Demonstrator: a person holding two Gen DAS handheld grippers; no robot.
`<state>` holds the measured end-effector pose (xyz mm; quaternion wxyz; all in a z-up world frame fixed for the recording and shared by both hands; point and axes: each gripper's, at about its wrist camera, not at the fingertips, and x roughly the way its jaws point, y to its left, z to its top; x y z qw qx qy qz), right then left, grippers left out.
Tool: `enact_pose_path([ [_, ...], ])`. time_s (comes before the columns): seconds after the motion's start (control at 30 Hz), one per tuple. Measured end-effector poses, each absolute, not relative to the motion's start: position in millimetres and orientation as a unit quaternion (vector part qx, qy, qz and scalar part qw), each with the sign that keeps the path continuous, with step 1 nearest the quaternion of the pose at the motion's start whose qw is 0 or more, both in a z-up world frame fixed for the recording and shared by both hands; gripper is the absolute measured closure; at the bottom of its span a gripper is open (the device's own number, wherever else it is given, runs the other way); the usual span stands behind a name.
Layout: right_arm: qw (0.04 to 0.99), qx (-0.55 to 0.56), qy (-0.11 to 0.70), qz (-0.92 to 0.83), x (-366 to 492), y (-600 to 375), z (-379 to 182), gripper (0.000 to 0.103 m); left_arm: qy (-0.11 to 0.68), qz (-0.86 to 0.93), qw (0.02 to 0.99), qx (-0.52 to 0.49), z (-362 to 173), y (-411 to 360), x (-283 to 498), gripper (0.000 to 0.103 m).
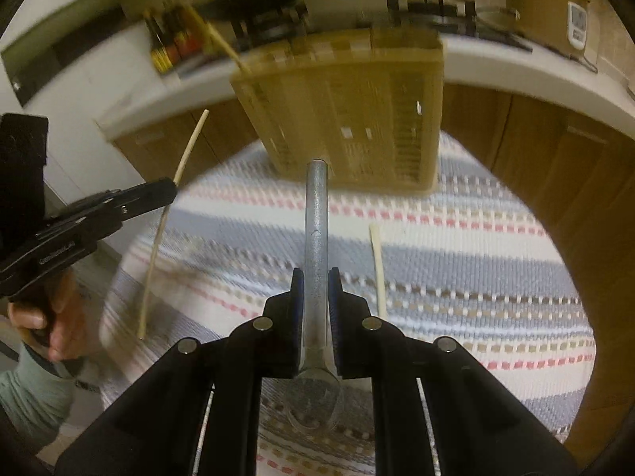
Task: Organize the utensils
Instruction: 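Grasp the dark-handled knife with the right tool while the left tool grasps a chopstick, then carry the knife and chopstick over the basket and open both tools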
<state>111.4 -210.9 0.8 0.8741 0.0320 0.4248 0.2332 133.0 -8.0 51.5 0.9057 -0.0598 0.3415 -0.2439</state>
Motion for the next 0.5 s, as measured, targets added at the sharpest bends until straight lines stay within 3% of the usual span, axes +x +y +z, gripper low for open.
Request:
enact_pose_path([
  [0.5,0.944,0.087,0.243,0.204,148.5,-223.8,102.1,0.093,0.179,-0.218,0.954,-0.104,141.7,-10.9,158.5,0.099],
])
